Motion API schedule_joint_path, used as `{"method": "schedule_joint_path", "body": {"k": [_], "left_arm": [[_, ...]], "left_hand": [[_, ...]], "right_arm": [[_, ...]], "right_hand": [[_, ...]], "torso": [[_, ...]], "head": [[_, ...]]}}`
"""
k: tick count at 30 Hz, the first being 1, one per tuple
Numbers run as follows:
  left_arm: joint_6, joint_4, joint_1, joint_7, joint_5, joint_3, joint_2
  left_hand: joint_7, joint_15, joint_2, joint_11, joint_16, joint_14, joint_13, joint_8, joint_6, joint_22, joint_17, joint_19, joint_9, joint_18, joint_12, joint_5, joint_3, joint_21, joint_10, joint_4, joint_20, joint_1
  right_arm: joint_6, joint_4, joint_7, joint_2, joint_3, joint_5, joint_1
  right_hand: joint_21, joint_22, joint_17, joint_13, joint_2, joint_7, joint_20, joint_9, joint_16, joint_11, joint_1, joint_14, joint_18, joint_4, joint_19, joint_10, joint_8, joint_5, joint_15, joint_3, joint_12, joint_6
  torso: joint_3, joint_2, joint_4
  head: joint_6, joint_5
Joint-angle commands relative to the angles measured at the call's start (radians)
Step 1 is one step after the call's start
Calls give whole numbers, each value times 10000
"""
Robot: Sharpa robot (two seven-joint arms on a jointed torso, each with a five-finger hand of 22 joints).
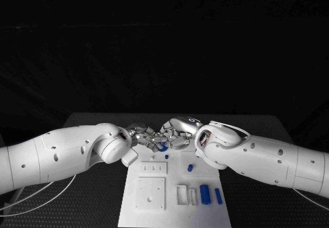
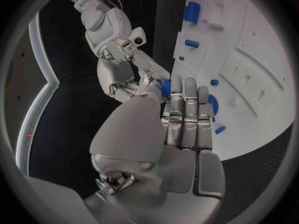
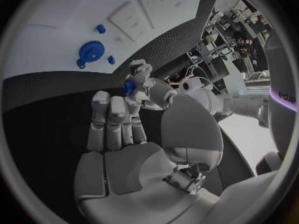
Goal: Assemble the parts on the task board
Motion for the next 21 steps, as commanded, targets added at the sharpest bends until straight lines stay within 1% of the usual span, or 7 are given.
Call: {"method": "schedule_joint_path", "body": {"k": [1, 7, 9, 10, 13, 20, 21], "left_arm": [[229, 23, 33, 101, 5, 32, -3], [333, 32, 33, 31, 98, 32, 1], [482, 37, 33, 48, 229, 32, -4], [545, 37, 33, 52, 236, 32, -1], [638, 41, 33, 33, 335, 32, -1], [676, 36, 32, -70, 353, 31, -39], [670, 41, 32, -102, 353, 31, -46]], "left_hand": [[-242, -41, -114, 3, 100, 56, 21, 56, 313, 189, 23, 0, 17, -175, 45, 2, -75, 71, 74, 70, -89, -311], [-174, -3, -508, 66, 111, -141, 34, -90, 161, 150, -21, -65, -2, -240, -37, 87, -207, 60, -80, 83, -126, -1868], [-89, 71, -1004, 156, 91, -374, 45, -259, -34, 156, -121, -303, -18, -245, -128, 955, 319, -9, -308, 45, -72, -2753], [-62, 101, -1127, 183, 111, -454, 59, -294, -89, 171, -138, -402, -5, -252, -140, 1365, 431, -25, -377, 51, -36, -3034], [3, 174, -1419, 218, 220, -662, 132, -358, -227, 191, -142, -699, 49, -319, -13, 2192, 688, -86, -537, 33, 46, -3483], [-5, 211, -1504, 223, 472, -877, 276, -323, -274, 208, -122, -913, 207, -350, 291, 2989, 921, -35, -767, -32, 89, -3845], [-35, 202, -1522, 205, 552, -885, 327, -272, -233, 208, -113, -927, 285, -352, 393, 3245, 951, -8, -785, -50, 79, -3915]], "right_arm": [[67, -17, -93, -33, -26, -112, -45], [-80, 0, -81, -45, -26, -112, -56], [-85, -5, -81, -43, -26, -112, -62], [-87, -6, -85, -44, -26, -112, -63], [-110, -7, -119, -46, -26, -112, -66], [-207, -1, -154, -67, -26, -112, -71], [-226, 7, -161, -72, -26, -112, -73]], "right_hand": [[43, 61, -17, -14, 54, 348, -27, 77, 48, -1, 29, -9, 68, -4, 73, 53, 29, 39, -55, 67, 5, 1190], [44, 62, -19, -13, 45, 346, -28, 86, 50, -2, 22, -4, 68, -6, 76, 60, 25, 61, -55, 83, 6, 1200], [45, 61, -20, -13, 40, 345, -28, 92, 51, -4, 17, -1, 68, -7, 77, 64, 22, 77, -55, 94, 7, 1206], [46, 61, -21, -14, 38, 344, -28, 94, 51, -4, 16, -1, 68, -7, 78, 65, 21, 82, -55, 97, 7, 1208], [47, 62, -22, -13, 34, 343, -29, 97, 52, -5, 13, 1, 68, -8, 79, 68, 18, 90, -54, 103, 8, 1211], [48, 61, -24, -13, 32, 342, -29, 104, 52, -6, 9, 4, 68, -10, 82, 73, 14, 105, -55, 116, 8, 1217], [48, 61, -24, -13, 30, 341, -29, 105, 52, -7, 8, 4, 68, -10, 82, 73, 13, 108, -55, 118, 9, 1218]], "torso": [[-1, 4, 2], [2, -1, 6], [1, 1, 8], [0, 2, 7], [-3, -2, 4], [0, 0, 4], [-1, 2, 4]], "head": [[4, 1], [0, -7], [-9, -11], [-11, -11], [-17, -10], [-41, -18], [-49, -18]]}}
